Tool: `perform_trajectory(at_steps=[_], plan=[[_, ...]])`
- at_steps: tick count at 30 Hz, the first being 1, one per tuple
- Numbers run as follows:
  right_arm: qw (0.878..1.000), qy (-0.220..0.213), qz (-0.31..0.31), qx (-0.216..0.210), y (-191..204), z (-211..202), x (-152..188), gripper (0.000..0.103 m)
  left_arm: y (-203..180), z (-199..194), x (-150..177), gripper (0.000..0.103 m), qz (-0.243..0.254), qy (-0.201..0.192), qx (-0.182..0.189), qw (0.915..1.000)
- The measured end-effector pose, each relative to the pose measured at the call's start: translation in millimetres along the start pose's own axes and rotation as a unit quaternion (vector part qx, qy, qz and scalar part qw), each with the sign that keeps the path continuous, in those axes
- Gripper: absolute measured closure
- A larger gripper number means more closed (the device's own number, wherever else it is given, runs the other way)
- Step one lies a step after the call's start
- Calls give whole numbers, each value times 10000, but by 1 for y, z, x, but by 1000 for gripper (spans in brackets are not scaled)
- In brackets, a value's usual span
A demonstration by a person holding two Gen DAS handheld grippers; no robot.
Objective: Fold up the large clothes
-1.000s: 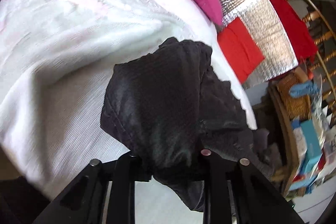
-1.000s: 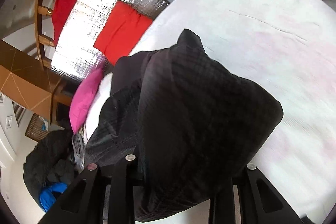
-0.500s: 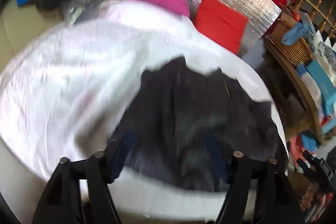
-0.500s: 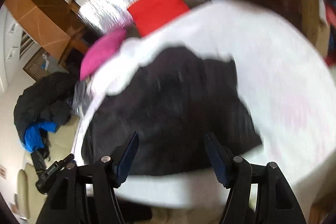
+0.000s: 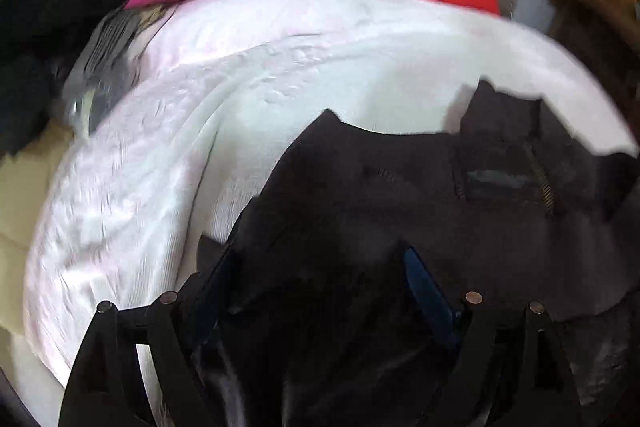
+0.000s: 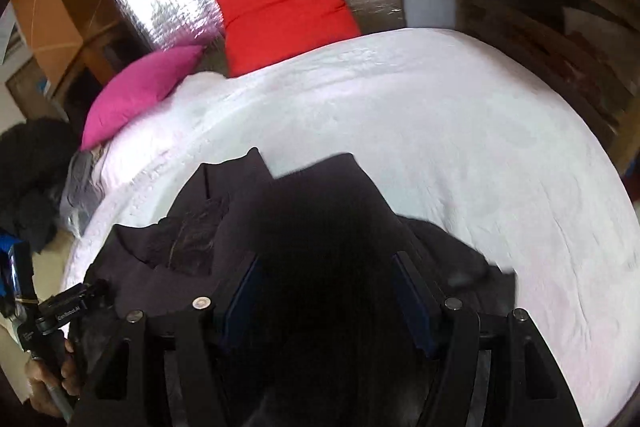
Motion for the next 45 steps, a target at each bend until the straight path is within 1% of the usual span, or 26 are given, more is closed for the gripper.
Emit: perform_trajectory(at_steps=[2,5,6,7,8,9,10,12,13,17,20,24,26,28,30,31,32,33,34,35,38,41,42,43,44,45], plan=[[9995,98,-303,49,6,16,-2,35,-6,12,2,18,147,60,10,9999],[9978,279,-591,109,14,44,2,37,-8,19,3,28,143,66,52,9999],[9966,419,-675,204,14,55,7,43,-10,18,3,37,189,27,31,9998],[9957,484,-737,301,14,62,11,59,-10,18,2,49,215,-23,0,9998],[9950,492,-803,345,16,67,12,72,-10,17,0,54,222,-78,-20,9997],[9944,473,-863,372,19,67,12,77,-11,16,-2,62,219,-128,-8,9997],[9936,416,-945,450,21,65,9,90,-11,16,-4,71,190,-191,8,9996],[9934,159,-1015,510,26,56,0,92,-8,11,-11,84,60,-345,43,9994],[9939,7,-969,527,25,51,-6,93,-6,6,-14,85,-21,-414,95,9991],[9967,-597,-405,383,11,30,-34,95,13,-5,-38,87,-645,-785,295,9944],[9959,-893,86,100,-2,24,-51,97,18,-12,-47,87,-858,-951,438,9908],[9933,-1056,455,142,-23,23,-61,97,28,-9,-52,86,-1250,-1056,592,9847],[9915,-1067,740,63,-37,24,-63,97,28,2,-49,85,-1230,-906,510,9869],[9919,-964,825,84,-44,29,-59,97,22,16,-41,76,-1071,-644,338,9916],[9920,-725,1022,-177,-42,32,-52,96,18,24,-36,70,-869,-460,155,9950],[9911,-626,1124,-333,-39,33,-51,95,18,25,-35,55,-825,-432,109,9956],[9908,-533,1160,-439,-36,32,-49,87,18,24,-35,45,-797,-368,70,9961],[9916,-449,1102,-503,-31,32,-47,76,19,22,-35,29,-851,-362,128,9956],[9928,-364,1004,-549,-26,32,-45,34,20,18,-36,27,-961,-399,213,9943],[9933,-299,949,-582,-21,32,-42,10,22,15,-37,27,-1073,-430,302,9928],[9952,-421,624,-625,-3,28,-41,10,22,9,-42,27,-1211,-549,502,9898],[10000,-59,32,15,4,48,-29,10,19,23,-38,28,-995,-432,267,9937],[9996,66,-76,247,2,57,-23,11,15,30,-33,48,-910,-273,254,9952],[9974,197,-260,649,-3,70,-14,18,12,34,-30,62,-889,-165,259,9956],[9941,250,-434,960,-6,79,-8,46,13,38,-28,64,-909,-134,237,9955],[9923,286,-508,1095,-8,84,-5,62,15,37,-30,73,-935,-210,171,9952]])
Point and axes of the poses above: each gripper's, at about its wrist camera, not at the fingertips, and z roughly the way its jaws point, y to its left, x to its underside, the point moved 9 cm from there along z, roughly the way its jaws point, and after that the axes turned 7 degrees about -y, right-handed, at the moved point
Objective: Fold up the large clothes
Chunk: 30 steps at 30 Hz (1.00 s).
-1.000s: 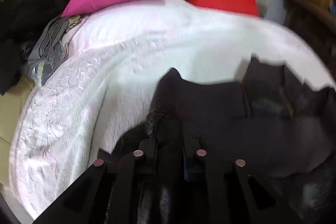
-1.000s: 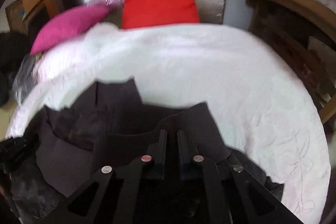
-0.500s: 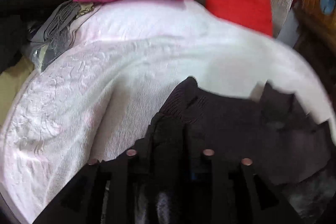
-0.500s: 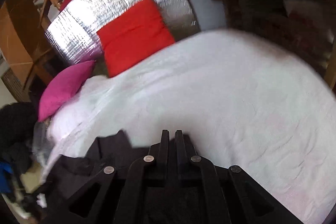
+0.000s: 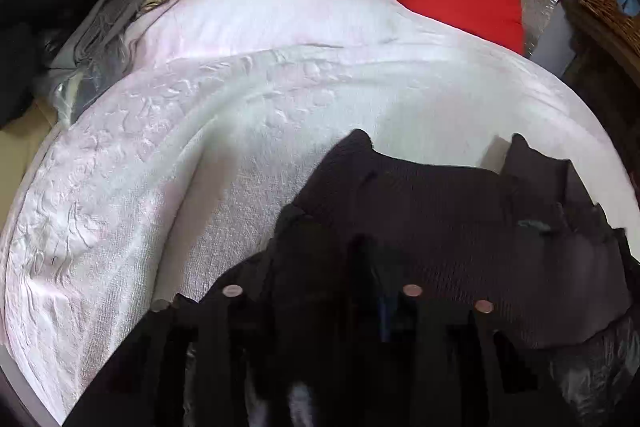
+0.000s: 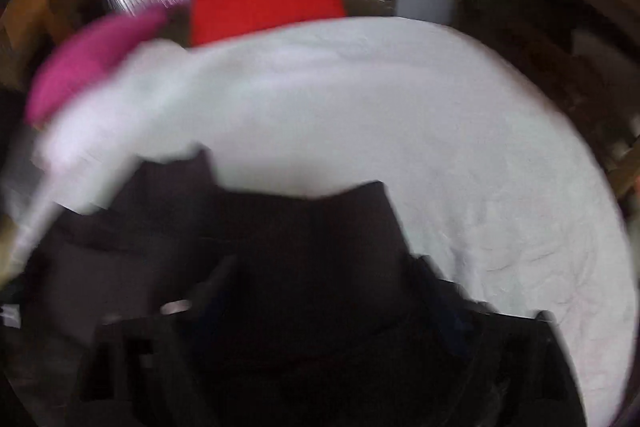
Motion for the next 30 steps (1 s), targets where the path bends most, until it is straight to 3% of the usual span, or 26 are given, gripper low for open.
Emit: perform_trajectory(at_steps=[1,2,6,8,9,12,15,17,21,22,23,24,27,30], plan=[[10000,34,-22,-56,3,3,0,84,1,-2,-3,78,-42,-68,-4,10000],[9999,-37,-66,-150,8,-1,-3,93,2,-6,-8,79,-165,-191,113,9996],[9951,-913,-228,320,5,-29,-31,94,2,-23,-25,79,-500,-648,414,9958],[9923,-1197,97,294,-4,-38,-43,94,2,-27,-30,72,-562,-803,458,9941],[9917,-1235,213,277,-8,-37,-45,94,2,-27,-30,63,-546,-826,395,9943],[9904,-1181,624,352,-26,-24,-42,94,6,-18,-25,53,-397,-692,11,9968],[9904,-703,1176,185,-47,7,-25,94,9,-11,-17,33,-322,-405,-162,9985],[9880,-380,1500,-31,-57,21,-16,93,10,-12,-14,32,-250,-410,-220,9986],[9812,-410,1823,-482,-60,9,-14,73,13,-15,-9,30,-107,-405,-311,9986],[9801,-401,1870,-534,-60,5,-14,63,15,-15,-9,30,-125,-399,-304,9987],[9787,-399,1919,-604,-60,1,-15,39,18,-16,-8,30,-161,-389,-283,9987],[9760,-438,1997,-750,-59,-8,-15,31,20,-17,-7,30,-186,-387,-284,9987],[9738,-855,1948,-803,-58,-41,-24,26,31,-21,-5,29,-241,-414,-387,9981],[9812,-885,1533,-766,-50,-65,-18,26,46,-19,1,23,-371,-353,-442,9977]])
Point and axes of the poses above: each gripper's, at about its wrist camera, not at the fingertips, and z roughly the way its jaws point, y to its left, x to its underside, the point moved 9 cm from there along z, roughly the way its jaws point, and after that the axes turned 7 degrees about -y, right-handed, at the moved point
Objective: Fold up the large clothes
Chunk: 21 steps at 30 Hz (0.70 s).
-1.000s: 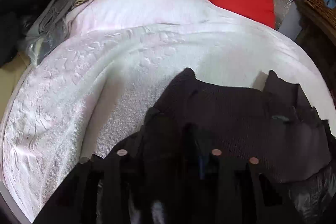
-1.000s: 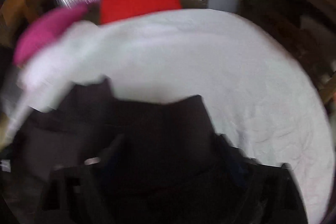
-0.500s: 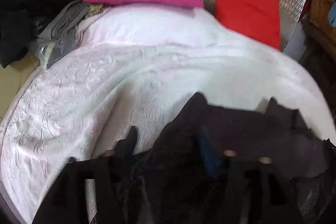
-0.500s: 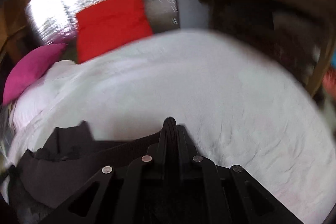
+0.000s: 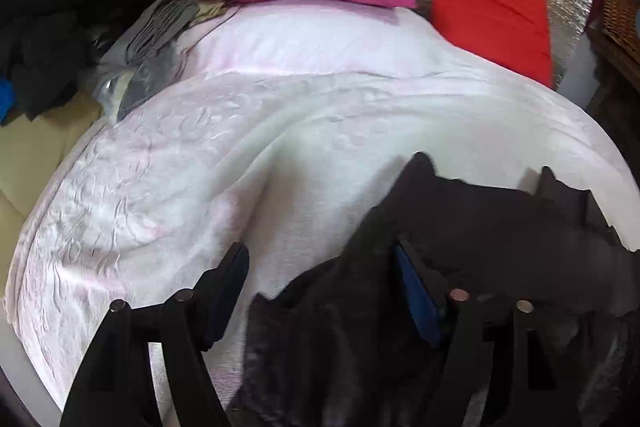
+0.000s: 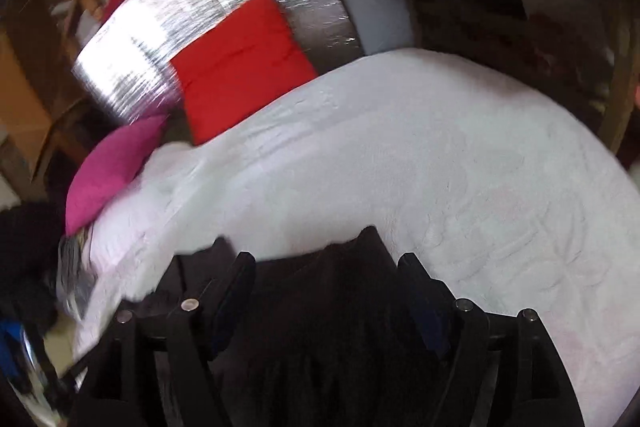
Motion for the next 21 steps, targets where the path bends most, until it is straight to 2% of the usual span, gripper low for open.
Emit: perform_trajectory(at_steps=[4,6,11,13,14,16,18,21], plan=[[9989,380,-248,-99,6,-15,26,26,23,10,11,23,-419,244,128,9987],[9984,480,-290,-123,7,-24,35,27,29,7,13,23,-504,205,160,9984],[9975,601,-315,-214,8,-53,62,28,28,-8,17,23,55,-90,-142,9998],[9969,678,-283,-268,8,-58,71,35,31,-14,19,23,118,-154,-215,9996],[9964,751,-315,-219,8,-55,78,40,32,-19,17,23,142,-221,-254,9993],[9952,884,-403,-111,7,-44,88,45,33,-35,12,23,286,-454,-343,9980],[9940,958,-532,77,4,-30,93,44,30,-51,10,23,445,-603,-388,9964],[9936,932,-592,234,2,-19,91,44,24,-81,10,22,606,-903,-239,9938]])
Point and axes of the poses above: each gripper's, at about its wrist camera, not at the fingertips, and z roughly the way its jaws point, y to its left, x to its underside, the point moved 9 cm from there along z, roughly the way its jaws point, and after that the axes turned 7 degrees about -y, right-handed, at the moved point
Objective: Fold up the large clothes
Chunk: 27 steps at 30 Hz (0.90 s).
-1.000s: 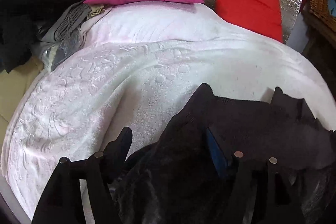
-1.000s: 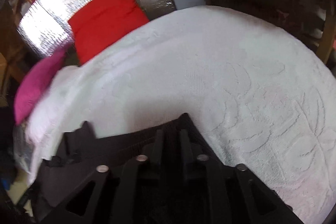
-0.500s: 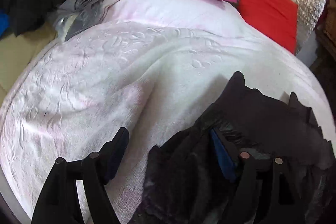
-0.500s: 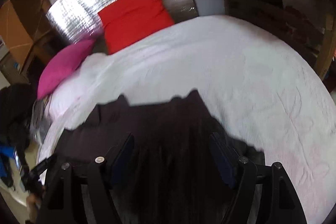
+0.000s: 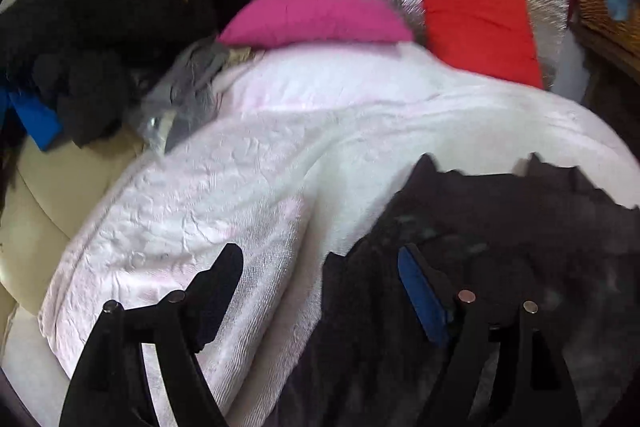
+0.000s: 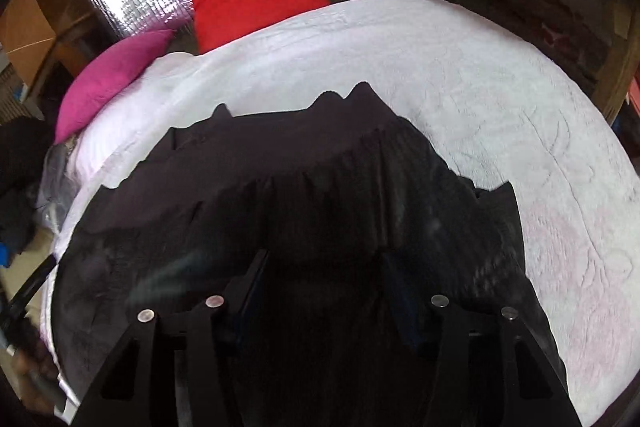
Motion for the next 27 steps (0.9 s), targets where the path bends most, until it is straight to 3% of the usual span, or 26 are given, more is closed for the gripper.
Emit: perform_trajectory(at_steps=[2,5,8,14,16,21,27], plan=[[9999,-18,106,8,-1,0,-6,44,-4,-14,-2,20,134,-163,74,9997],[9983,-379,392,-198,-1,-12,-23,44,-11,-25,-1,20,331,-293,186,9989],[9968,-675,413,-128,-3,-17,-34,44,-14,-27,0,20,460,-315,211,9982],[9989,-146,390,-232,12,17,-26,44,-16,-29,3,20,409,-246,273,9985],[9997,55,255,-29,15,29,-19,43,-17,-30,4,20,438,-247,259,9984],[9998,-28,206,45,17,27,-23,43,-21,-30,6,20,535,-247,226,9980],[9973,-557,22,-473,40,-6,-30,43,-20,-34,4,20,519,-308,183,9980]])
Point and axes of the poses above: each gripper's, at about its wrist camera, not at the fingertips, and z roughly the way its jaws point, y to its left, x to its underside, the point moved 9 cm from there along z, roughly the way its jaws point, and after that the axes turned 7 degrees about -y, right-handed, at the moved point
